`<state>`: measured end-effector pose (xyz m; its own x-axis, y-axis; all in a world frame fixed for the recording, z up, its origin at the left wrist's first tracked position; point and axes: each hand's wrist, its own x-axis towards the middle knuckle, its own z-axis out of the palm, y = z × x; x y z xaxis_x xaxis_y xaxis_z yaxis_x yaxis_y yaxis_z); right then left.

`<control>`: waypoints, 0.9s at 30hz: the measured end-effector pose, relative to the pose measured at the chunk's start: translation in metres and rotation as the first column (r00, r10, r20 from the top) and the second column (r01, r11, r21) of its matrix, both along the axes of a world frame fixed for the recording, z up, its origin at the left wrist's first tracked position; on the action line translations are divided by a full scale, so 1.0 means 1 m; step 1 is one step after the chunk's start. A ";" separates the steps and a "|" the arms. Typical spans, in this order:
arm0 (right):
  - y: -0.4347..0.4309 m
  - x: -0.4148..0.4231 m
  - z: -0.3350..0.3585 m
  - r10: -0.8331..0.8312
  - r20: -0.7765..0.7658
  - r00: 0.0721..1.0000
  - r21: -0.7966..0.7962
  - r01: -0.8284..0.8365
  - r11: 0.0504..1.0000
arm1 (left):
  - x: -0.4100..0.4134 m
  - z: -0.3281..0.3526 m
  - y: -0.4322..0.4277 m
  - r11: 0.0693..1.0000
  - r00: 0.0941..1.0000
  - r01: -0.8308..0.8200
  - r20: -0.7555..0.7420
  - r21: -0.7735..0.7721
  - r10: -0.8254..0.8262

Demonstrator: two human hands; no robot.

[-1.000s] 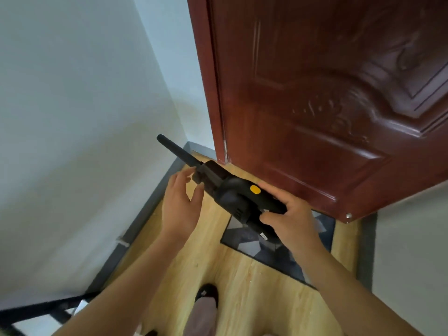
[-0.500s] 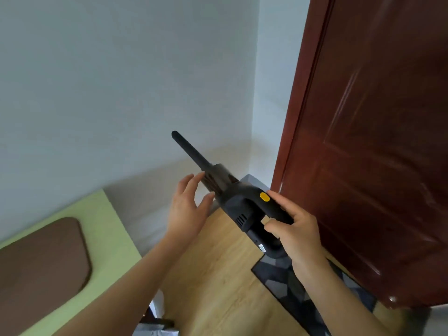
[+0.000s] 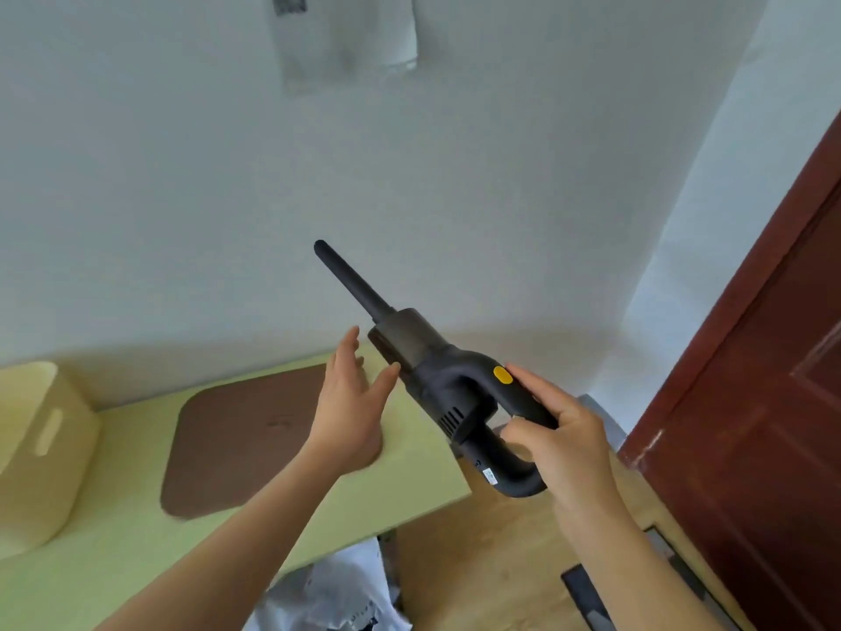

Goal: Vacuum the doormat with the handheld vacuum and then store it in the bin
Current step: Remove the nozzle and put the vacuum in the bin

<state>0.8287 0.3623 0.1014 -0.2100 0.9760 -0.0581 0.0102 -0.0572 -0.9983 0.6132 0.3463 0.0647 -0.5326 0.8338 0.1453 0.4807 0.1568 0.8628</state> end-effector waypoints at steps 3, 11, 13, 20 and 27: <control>-0.031 -0.054 0.005 0.065 -0.025 0.998 -0.001 -0.065 0.998 | -0.055 0.006 -0.048 0.998 0.997 -0.059 0.052 -0.010 0.059; -0.090 -0.181 0.009 0.289 -0.027 0.957 0.037 -0.288 0.957 | -0.163 0.019 -0.154 0.956 0.937 -0.294 0.207 0.028 0.282; -0.099 -0.207 0.008 0.344 -0.013 0.939 0.029 -0.344 0.939 | -0.183 0.021 -0.173 0.940 0.898 -0.340 0.309 0.036 0.313; -0.101 -0.291 -0.001 0.531 -0.008 0.847 -0.041 -0.531 0.847 | -0.267 0.025 -0.205 0.817 0.582 -0.567 0.754 0.110 0.303; -0.080 -0.378 -0.007 0.689 0.048 0.723 -0.019 -0.689 0.724 | -0.357 0.035 -0.210 0.646 0.356 -0.757 0.890 0.097 0.284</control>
<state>0.4512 0.2826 0.0948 -0.8216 0.5633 -0.0872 0.0953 -0.0151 -0.9953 0.2565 0.1366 0.0996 -0.9007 0.2842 -0.3287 -0.4197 -0.3735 0.8272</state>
